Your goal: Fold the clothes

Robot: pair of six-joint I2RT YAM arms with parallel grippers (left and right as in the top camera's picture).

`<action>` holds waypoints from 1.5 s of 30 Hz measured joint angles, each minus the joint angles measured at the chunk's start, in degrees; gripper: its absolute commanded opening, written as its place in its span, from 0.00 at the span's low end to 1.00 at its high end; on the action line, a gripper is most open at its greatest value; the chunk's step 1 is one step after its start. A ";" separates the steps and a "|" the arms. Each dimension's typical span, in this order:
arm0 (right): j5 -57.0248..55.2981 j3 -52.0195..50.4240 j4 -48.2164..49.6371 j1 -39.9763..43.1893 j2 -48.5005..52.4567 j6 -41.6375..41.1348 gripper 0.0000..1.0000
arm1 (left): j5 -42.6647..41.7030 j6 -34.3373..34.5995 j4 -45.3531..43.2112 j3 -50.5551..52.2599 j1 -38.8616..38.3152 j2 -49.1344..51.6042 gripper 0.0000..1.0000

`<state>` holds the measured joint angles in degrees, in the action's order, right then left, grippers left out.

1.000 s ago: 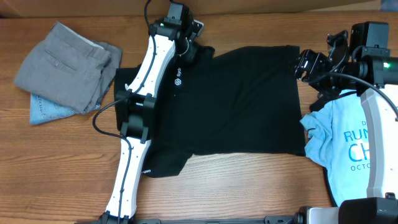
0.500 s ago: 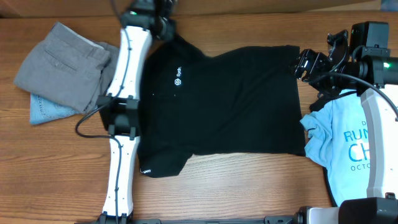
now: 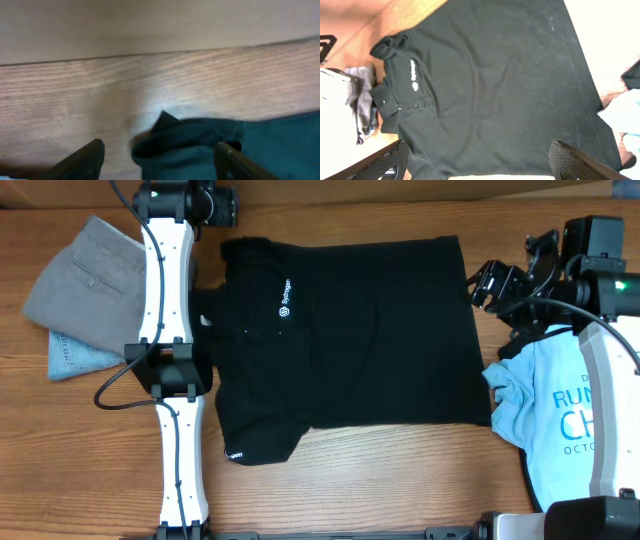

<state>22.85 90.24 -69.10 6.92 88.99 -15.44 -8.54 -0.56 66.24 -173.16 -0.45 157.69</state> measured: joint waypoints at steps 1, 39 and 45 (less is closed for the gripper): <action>-0.52 -0.55 -0.31 0.00 0.00 -0.24 0.94 | 0.24 0.00 1.20 -0.72 -0.13 0.00 0.75; -9.86 -45.48 20.94 13.81 0.11 -20.31 0.57 | 10.99 -1.20 30.49 18.99 -0.31 -57.77 0.89; -9.60 -47.98 24.09 13.81 -0.55 -20.57 0.50 | 10.95 2.19 30.64 32.20 -0.31 -62.49 0.91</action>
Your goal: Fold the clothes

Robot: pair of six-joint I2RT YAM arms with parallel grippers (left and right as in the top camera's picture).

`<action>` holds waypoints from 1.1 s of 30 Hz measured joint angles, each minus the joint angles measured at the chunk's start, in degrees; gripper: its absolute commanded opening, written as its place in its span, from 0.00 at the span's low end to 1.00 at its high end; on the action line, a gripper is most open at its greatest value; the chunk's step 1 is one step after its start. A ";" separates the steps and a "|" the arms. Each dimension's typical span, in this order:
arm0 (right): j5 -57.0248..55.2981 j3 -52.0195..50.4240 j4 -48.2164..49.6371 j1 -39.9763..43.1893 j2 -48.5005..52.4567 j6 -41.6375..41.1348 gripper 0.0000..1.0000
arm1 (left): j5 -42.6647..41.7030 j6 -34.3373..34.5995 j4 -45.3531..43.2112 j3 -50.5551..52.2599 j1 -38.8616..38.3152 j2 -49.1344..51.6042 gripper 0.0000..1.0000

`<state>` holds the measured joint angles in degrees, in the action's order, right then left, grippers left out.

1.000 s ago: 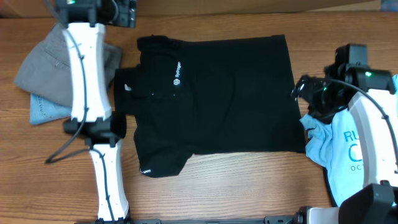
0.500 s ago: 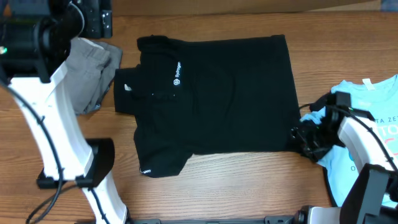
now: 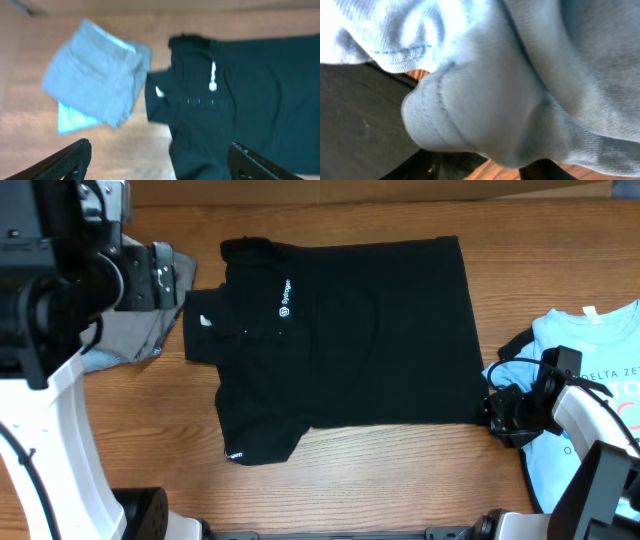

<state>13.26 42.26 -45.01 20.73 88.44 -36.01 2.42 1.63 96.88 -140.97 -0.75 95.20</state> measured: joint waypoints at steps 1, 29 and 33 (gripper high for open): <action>0.15 -0.35 0.81 0.00 -0.22 -0.15 0.49 | -0.02 0.68 0.02 1.79 0.00 -0.24 0.91; 5.75 1.79 -3.78 -0.11 -0.57 4.35 0.04 | -9.77 7.43 -0.31 41.64 0.00 -1.79 0.82; 5.35 5.42 -6.05 -0.11 -3.63 4.55 0.04 | -11.89 8.83 -3.32 50.42 0.00 -1.79 0.77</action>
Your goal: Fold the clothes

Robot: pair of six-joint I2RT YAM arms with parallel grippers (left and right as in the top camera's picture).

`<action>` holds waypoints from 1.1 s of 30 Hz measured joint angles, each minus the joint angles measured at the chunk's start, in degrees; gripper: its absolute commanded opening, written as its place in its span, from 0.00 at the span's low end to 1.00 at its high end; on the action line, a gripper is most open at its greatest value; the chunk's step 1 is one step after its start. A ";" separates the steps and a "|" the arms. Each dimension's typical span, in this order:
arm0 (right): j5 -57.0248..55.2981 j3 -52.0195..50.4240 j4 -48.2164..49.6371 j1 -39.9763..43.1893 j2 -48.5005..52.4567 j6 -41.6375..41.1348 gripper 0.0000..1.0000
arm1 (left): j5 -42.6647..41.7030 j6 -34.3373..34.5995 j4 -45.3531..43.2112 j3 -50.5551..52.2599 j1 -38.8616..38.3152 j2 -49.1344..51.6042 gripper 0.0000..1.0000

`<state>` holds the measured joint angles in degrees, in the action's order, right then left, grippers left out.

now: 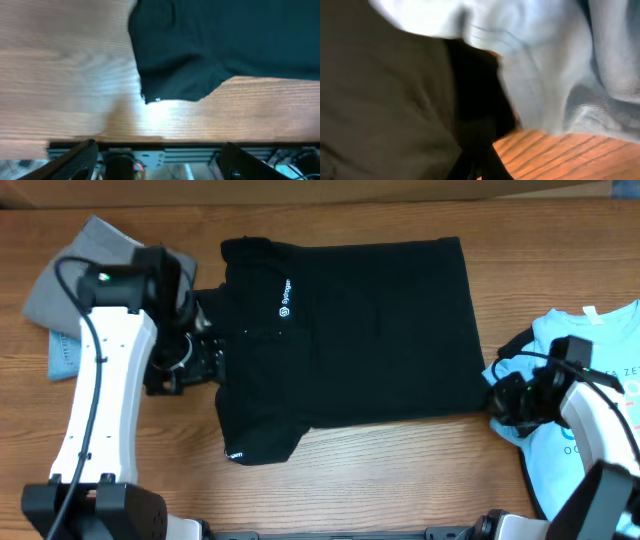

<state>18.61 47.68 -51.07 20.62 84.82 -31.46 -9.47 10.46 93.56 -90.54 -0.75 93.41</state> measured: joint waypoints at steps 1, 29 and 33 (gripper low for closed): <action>-0.02 0.42 -0.17 0.00 -0.81 0.02 0.04 | -0.81 0.17 -1.05 2.29 0.00 -0.02 0.76; -0.22 1.07 -0.22 0.00 -4.31 1.27 0.04 | -1.49 11.45 -27.80 38.77 -0.02 -0.07 0.47; -0.24 1.07 0.09 0.00 -4.31 1.49 0.04 | -1.38 11.67 -30.56 39.06 -0.74 -0.07 0.46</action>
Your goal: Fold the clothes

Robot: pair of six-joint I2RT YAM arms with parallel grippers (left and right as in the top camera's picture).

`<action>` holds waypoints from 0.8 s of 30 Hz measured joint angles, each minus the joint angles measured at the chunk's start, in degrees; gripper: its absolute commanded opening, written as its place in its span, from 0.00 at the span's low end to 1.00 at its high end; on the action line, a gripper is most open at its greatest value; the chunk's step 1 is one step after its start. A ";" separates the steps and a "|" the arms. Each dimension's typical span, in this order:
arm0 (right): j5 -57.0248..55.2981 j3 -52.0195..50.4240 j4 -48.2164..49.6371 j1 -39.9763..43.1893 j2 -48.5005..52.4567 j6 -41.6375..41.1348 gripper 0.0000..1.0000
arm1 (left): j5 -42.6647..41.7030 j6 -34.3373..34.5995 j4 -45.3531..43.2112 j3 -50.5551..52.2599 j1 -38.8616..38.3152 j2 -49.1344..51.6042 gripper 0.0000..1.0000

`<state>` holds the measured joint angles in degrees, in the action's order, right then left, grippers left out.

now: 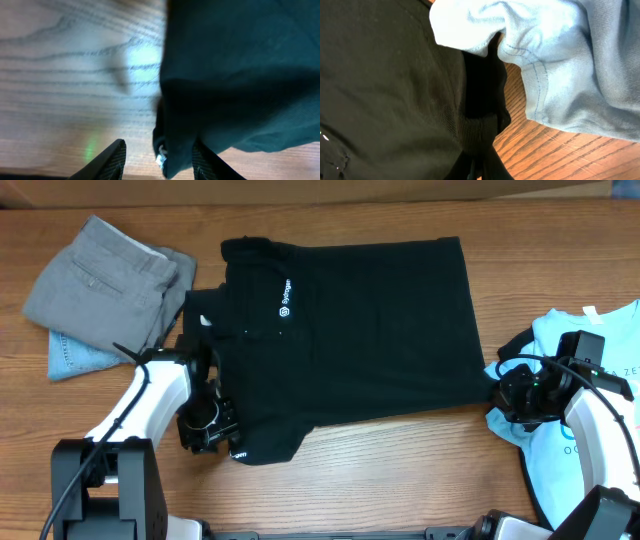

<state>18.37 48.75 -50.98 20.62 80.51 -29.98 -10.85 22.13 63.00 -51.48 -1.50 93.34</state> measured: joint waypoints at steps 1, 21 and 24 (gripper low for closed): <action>0.02 0.00 0.00 0.00 0.00 0.02 0.04 | -0.15 -0.02 -0.22 0.35 -0.68 0.00 0.46; -0.72 0.00 0.46 0.00 0.00 0.04 0.04 | -1.55 -0.35 -9.05 6.03 -7.96 0.00 0.27; -0.81 0.00 0.50 0.00 0.00 0.04 0.04 | -2.69 -0.59 -9.22 6.03 -7.96 0.00 0.08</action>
<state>17.56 48.75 -50.48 20.62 80.51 -29.93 -13.54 21.54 53.78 -45.45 -9.45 93.34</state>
